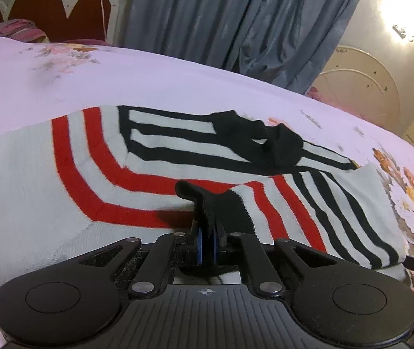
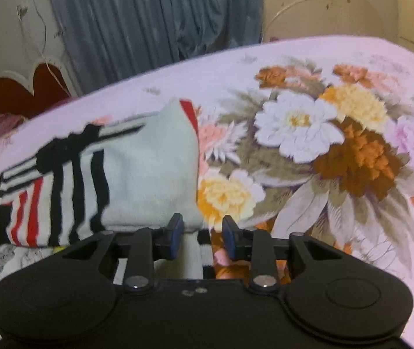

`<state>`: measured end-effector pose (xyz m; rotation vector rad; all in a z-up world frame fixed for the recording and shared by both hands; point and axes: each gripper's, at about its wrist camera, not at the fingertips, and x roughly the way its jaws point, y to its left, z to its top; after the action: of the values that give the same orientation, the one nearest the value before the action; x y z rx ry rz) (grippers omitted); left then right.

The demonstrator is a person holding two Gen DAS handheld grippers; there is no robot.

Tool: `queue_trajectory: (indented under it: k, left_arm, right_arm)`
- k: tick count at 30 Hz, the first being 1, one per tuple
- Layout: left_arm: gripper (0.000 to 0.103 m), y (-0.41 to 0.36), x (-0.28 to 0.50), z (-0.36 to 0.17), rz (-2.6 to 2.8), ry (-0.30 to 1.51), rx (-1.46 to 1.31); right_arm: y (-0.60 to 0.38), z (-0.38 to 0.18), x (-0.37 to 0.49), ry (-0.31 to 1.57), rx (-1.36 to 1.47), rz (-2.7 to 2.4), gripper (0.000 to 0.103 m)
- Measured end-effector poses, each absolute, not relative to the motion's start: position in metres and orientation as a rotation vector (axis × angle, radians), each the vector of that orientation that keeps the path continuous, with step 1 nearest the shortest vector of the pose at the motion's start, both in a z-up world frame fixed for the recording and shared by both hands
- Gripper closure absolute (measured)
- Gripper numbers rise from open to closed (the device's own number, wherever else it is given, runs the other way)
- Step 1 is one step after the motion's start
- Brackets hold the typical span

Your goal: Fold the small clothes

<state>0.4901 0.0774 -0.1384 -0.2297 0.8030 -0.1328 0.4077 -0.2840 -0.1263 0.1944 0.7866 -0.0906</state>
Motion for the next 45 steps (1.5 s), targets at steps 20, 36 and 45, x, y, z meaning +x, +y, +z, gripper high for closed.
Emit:
queue_trajectory:
  k: [20, 36, 45]
  left_arm:
    - [0.098, 0.082, 0.513, -0.149, -0.146, 0.796, -0.273]
    - [0.081, 0.069, 0.49, -0.12, -0.045, 0.646, -0.203]
    - [0.058, -0.046, 0.562, -0.148, -0.279, 0.764, -0.064]
  right_arm:
    - [-0.35, -0.128, 0.55, 0.711, 0.546, 0.073, 0.063]
    - [-0.303, -0.105, 0.532, 0.632, 0.132, 0.1, 0.071]
    - [-0.225, -0.12, 0.541, 0.71, -0.129, 0.329, 0.075]
